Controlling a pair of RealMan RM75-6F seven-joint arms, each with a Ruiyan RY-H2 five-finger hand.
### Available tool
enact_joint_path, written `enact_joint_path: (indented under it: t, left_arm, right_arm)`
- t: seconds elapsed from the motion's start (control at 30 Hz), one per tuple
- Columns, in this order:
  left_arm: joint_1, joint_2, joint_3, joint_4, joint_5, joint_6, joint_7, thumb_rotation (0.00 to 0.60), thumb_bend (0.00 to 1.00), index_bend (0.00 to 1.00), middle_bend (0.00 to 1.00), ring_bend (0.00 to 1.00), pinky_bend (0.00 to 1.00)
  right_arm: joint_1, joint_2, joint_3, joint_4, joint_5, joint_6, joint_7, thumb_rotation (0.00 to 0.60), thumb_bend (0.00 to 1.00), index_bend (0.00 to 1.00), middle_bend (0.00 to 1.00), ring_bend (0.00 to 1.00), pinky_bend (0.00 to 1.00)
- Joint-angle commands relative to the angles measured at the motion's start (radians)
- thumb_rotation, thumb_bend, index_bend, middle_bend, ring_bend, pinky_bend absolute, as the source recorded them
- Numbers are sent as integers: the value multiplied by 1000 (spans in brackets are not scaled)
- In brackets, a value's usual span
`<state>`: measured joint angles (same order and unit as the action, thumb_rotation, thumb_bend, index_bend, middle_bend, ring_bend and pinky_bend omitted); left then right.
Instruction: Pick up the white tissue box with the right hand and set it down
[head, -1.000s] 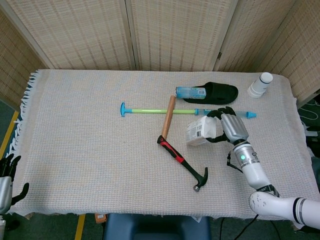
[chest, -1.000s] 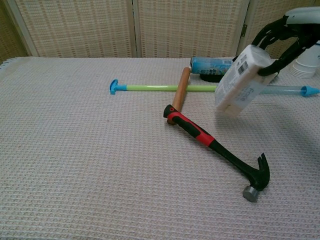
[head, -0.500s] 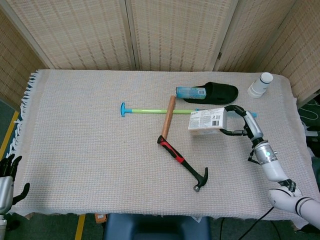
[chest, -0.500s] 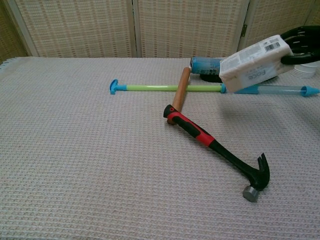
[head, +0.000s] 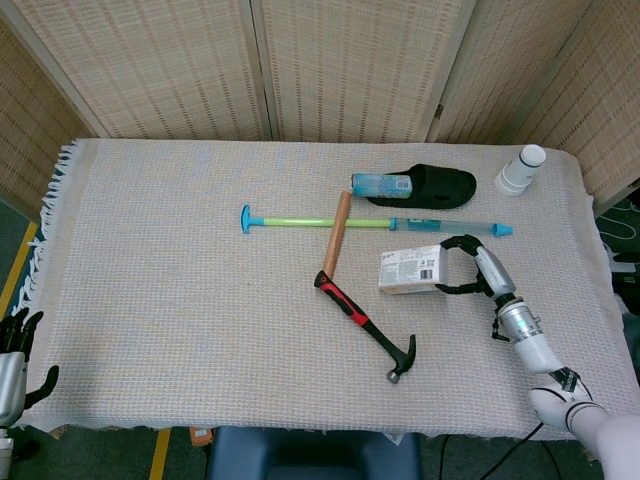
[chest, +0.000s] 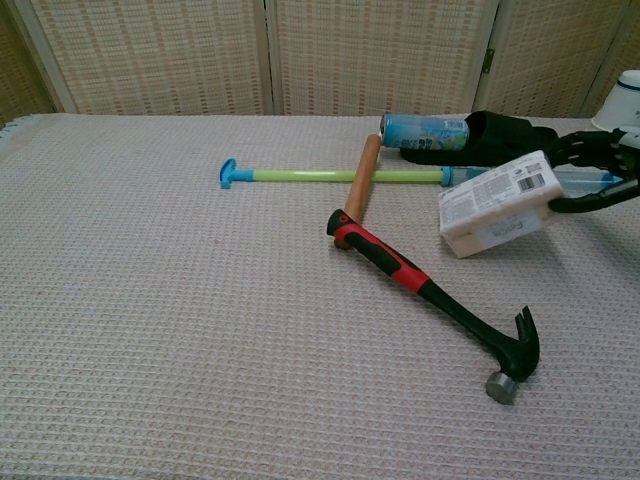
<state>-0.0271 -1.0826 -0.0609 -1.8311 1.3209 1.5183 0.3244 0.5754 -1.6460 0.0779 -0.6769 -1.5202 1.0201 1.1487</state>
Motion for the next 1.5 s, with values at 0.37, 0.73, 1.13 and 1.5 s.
enact_joint_path:
  t: [0.37,0.73,1.13,1.5]
  left_arm:
    - [-2,-5,3,0,2,-2,11,600,344,102,0,0,173]
    - [-4,-9,3,3,1,-1,18,600,344,102,0,0,173]
    - [-4,-10,5,2,-1,-3,21,600,345,102,0,0,173]
    - [-6,-10,4,3,-7,-7,21,600,344,105,0,0,173]
  right_arm:
    - [16,153,-18,-203,61,-175,-257,600,322,327,400,292,0]
    - [54,246,-37,-321,94,-334,-321,600,285,208,299,156,0]
    - [58,298,-24,-396,149,-382,-425,600,150,102,177,11,0]
    - [-23,541,-24,-749,201,-260,-631,600,84,0,92,0,0]
